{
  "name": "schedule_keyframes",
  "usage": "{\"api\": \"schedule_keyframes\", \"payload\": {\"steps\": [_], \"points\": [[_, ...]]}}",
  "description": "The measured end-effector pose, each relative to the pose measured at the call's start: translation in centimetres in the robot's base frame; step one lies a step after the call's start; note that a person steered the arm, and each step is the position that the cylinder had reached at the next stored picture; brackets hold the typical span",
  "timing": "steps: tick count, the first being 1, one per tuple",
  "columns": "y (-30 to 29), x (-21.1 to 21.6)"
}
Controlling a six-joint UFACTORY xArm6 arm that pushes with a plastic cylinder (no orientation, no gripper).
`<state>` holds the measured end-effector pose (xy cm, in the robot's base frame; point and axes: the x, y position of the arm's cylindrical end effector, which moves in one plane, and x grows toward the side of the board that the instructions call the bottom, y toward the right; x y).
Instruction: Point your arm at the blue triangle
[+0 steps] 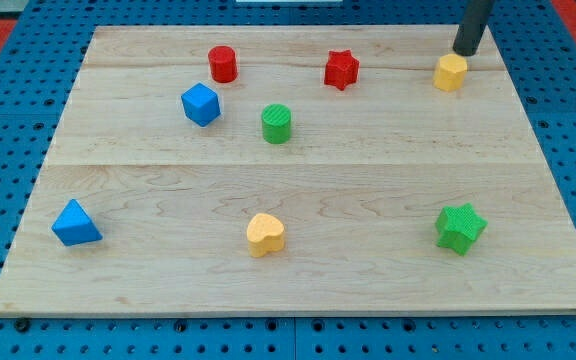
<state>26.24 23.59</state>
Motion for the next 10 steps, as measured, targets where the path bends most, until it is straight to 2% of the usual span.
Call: {"api": "schedule_keyframes", "payload": {"steps": [2,3,4,6,7,9,10], "points": [[-6.1,5.5],[-6.5,6.1],[-8.0,2.1],[-17.2,-2.8],[-24.7,-4.6],[-26.7,6.1],[-31.1,5.9]]}}
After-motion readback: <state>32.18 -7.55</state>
